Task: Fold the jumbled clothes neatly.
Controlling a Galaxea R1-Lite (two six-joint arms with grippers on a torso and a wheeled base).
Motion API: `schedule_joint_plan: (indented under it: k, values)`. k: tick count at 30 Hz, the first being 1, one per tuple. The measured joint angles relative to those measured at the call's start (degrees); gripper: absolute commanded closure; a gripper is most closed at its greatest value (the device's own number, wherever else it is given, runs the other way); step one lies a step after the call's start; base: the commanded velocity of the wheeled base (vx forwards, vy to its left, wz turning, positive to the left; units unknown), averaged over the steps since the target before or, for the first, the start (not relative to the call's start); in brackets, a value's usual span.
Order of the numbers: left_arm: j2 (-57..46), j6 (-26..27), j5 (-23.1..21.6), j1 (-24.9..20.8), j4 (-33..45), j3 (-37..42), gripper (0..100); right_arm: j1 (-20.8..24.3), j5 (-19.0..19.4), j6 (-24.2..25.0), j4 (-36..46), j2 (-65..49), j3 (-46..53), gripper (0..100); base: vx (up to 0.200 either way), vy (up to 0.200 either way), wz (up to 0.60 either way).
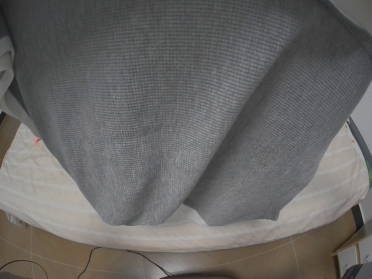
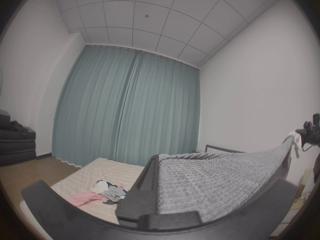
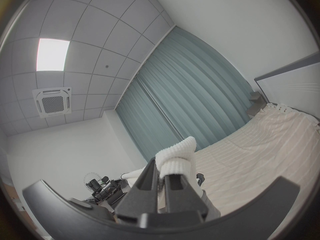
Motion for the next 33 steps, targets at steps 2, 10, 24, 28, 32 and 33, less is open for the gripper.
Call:
schedule_joint_plan:
  k: [2,10,24,28,32,33]
  values:
    - [-0.89,-1.78,0.05,-1.13,3.01,0.06,100,-0.07,0.02,1.12,3.11,-0.61,-1.84,100,0.0,0.0,0.0]
    - [-4.67,-6.16,-0.2,-4.33,13.21,0.2,100,-1.38,1.34,3.12,9.25,-2.49,-5.22,100,0.0,0.0,0.0]
    - [-6.96,-6.58,-0.2,-7.53,14.53,3.28,100,-6.39,6.27,3.57,15.04,-4.08,-9.26,100,0.0,0.0,0.0]
    - [-7.06,-6.58,-0.13,-7.97,14.53,7.08,100,-7.24,6.6,4.1,18.58,-4.44,-9.09,100,0.0,0.0,0.0]
    - [-6.81,-7.16,-0.13,-8.33,14.69,9.02,100,-7.96,6.74,4.38,20.31,-4.33,-8.87,100,0.0,0.0,0.0]
    - [-6.68,-7.49,-0.13,-8.36,14.8,9.53,100,-8.07,6.77,4.4,20.41,-4.16,-8.8,100,0.0,0.0,0.0]
